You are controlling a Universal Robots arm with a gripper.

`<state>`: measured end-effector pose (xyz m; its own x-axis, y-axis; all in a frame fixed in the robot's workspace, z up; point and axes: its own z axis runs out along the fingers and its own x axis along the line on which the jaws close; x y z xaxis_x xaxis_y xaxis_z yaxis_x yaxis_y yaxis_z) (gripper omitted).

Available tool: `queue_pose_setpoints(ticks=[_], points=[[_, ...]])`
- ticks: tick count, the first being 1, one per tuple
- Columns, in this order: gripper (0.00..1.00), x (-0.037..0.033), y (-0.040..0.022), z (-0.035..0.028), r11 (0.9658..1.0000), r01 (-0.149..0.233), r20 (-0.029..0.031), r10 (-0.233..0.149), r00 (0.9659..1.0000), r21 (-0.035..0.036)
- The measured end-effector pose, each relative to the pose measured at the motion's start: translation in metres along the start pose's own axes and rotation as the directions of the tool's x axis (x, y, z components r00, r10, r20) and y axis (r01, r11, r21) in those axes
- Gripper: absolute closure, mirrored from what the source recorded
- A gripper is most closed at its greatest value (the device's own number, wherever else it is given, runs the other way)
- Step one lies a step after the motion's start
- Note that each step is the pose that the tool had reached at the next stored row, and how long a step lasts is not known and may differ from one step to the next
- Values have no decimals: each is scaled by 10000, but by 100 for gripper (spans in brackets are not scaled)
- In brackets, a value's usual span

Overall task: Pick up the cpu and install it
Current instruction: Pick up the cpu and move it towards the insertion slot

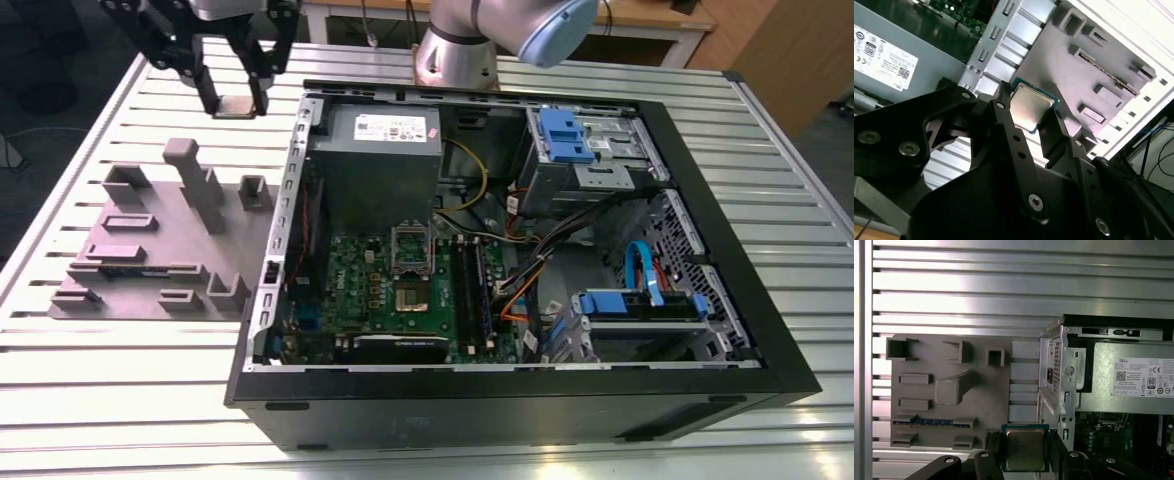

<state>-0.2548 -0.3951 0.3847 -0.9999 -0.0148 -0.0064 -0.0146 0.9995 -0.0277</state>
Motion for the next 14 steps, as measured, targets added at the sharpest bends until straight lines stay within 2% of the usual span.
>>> queue_pose_setpoints(ticks=[2, 11, 14], points=[[53, -66, -3, 3, 10000, -2, 0, 2, 10000, 0], [53, -88, -152, 29, 10000, -26, 0, 26, 10000, 0], [53, -190, -159, 36, 10000, -26, 0, 26, 10000, 0]])
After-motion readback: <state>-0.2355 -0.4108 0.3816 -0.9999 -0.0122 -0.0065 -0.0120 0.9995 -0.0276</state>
